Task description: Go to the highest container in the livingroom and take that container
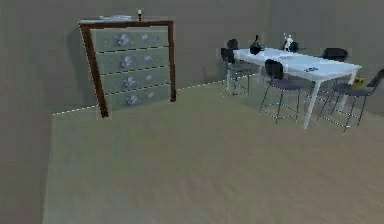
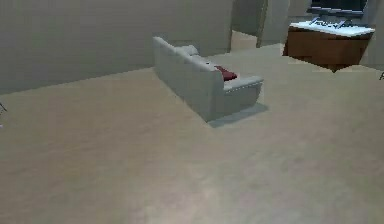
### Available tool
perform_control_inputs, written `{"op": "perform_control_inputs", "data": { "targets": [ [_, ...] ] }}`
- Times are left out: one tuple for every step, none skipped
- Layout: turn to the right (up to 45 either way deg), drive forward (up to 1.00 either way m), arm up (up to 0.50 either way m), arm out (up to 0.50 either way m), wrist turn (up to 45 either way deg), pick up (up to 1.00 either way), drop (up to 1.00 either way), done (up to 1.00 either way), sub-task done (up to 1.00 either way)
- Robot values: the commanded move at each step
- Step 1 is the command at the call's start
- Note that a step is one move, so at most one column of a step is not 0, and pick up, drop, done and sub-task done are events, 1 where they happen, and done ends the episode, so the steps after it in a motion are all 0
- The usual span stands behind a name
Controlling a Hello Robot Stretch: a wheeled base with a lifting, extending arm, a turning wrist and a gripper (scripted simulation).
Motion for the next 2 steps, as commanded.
{"op": "perform_control_inputs", "data": {
  "targets": [
    [0.0,1.00,0.00,0.00,0.0,0.00,0.00,0.00,0.00],
    [0.0,1.00,0.00,0.00,0.0,0.00,0.00,0.00,0.00]
  ]
}}
